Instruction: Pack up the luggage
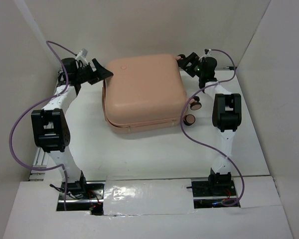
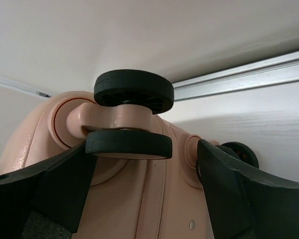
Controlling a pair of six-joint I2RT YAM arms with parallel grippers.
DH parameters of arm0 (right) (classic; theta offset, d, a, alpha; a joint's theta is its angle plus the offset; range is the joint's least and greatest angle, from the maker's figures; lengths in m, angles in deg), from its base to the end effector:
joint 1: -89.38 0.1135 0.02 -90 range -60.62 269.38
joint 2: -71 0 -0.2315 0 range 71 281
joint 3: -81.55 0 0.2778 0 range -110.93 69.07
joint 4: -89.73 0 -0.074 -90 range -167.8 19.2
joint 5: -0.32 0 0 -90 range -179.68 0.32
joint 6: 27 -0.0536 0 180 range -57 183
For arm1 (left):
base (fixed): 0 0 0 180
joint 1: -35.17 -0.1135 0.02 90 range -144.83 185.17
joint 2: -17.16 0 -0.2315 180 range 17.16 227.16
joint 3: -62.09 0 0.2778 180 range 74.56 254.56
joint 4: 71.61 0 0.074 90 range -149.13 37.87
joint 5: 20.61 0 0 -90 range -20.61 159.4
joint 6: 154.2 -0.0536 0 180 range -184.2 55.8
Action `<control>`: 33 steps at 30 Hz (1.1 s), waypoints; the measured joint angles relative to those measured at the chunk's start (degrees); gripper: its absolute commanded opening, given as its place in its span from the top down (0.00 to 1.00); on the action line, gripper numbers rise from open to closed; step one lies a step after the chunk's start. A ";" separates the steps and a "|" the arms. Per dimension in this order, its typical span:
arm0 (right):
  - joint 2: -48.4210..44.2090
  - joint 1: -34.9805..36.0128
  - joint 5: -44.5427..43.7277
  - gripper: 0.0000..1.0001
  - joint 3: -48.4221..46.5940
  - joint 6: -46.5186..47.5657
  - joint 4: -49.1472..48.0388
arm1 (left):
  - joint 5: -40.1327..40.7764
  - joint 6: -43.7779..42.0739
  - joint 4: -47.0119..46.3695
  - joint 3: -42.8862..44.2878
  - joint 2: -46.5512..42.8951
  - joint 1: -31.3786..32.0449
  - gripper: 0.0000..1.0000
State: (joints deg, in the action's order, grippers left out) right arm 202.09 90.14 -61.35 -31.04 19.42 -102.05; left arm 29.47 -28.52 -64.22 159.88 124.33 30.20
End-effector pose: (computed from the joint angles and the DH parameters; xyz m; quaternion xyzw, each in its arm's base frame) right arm 0.5556 0.0328 0.1856 0.1131 0.7340 0.4125 0.5276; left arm 0.4738 0.0067 0.2562 -0.0711 0.7782 -0.4127 0.4680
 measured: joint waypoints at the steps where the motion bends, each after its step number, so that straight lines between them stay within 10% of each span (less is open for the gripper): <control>1: 0.00 -0.02 0.02 0.12 0.31 -0.42 -0.61 | -0.02 -0.13 -0.02 0.00 0.00 -0.02 0.09; 24: -0.46 2.84 8.00 0.12 -2.32 -1.11 -4.66 | 4.46 2.32 3.41 -1.88 4.79 -9.01 0.10; 33: -0.74 2.62 4.85 0.04 -15.02 11.43 19.78 | 5.44 1.97 5.73 -2.05 7.06 -8.98 0.12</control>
State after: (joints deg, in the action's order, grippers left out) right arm 201.35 92.76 -56.49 -46.06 30.86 -82.27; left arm 34.92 -26.55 -58.49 157.83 131.39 21.22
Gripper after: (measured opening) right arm 0.947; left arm 0.886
